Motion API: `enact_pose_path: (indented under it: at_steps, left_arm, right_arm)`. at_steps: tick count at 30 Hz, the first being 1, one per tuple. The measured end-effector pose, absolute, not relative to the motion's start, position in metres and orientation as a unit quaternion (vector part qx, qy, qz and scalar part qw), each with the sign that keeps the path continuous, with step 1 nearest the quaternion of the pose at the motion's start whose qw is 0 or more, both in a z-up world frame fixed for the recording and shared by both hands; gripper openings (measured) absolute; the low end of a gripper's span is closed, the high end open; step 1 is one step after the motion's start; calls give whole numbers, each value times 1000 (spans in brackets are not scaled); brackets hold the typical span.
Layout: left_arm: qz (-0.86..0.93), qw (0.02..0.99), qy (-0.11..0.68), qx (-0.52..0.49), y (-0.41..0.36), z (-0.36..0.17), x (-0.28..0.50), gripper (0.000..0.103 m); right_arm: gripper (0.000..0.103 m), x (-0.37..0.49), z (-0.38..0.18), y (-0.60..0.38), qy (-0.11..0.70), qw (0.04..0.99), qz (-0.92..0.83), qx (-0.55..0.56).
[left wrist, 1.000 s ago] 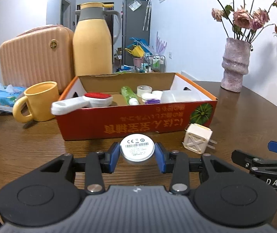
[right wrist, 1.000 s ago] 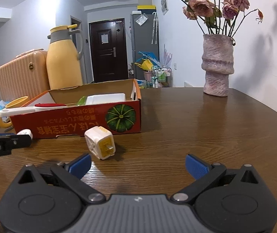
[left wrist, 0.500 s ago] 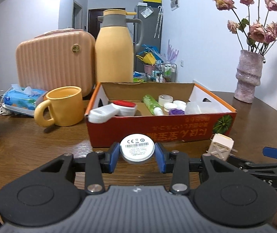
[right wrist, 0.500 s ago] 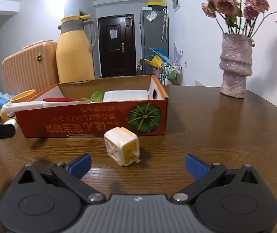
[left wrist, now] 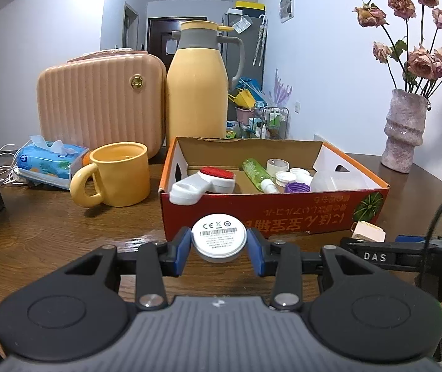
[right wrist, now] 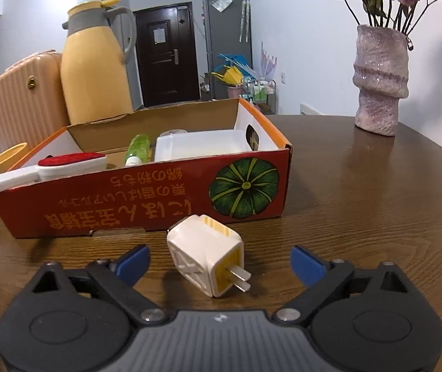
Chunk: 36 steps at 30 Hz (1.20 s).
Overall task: Organize rigid objects
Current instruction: 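Lift the white disc with the left gripper while the right gripper grasps the white plug adapter, then carry the white disc and plug adapter over the cardboard box with both grippers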
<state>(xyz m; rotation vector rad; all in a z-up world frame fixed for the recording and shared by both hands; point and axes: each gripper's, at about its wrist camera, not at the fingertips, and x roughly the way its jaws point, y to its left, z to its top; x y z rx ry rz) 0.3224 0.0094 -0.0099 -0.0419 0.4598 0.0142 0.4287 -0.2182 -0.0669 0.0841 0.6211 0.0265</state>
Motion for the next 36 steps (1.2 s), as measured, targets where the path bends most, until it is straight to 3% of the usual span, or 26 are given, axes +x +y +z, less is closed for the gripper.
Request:
enact_pose_path:
  at_steps: [4,6,7,8,36]
  left_arm:
    - [6,974,226,-20,9,-9,322,40]
    - [5,974,225,-20,9,-9,321,40]
    - [5,974,225,-20,9,-9,321,40]
    - [4,974,225,-20,9,-9,321,40]
    - [9,980,198,-20,1,3,315,40]
  right_arm:
    - [82,434,-68,-215,312,949,18,43]
    - [65,435,-69,-212,317,947,24,37]
    - [51,435,-70,-212,319,946,29,38]
    - [49,433,-69,-213,317,947,30,37]
    - [48,369,-17,-227,186,977,95,46]
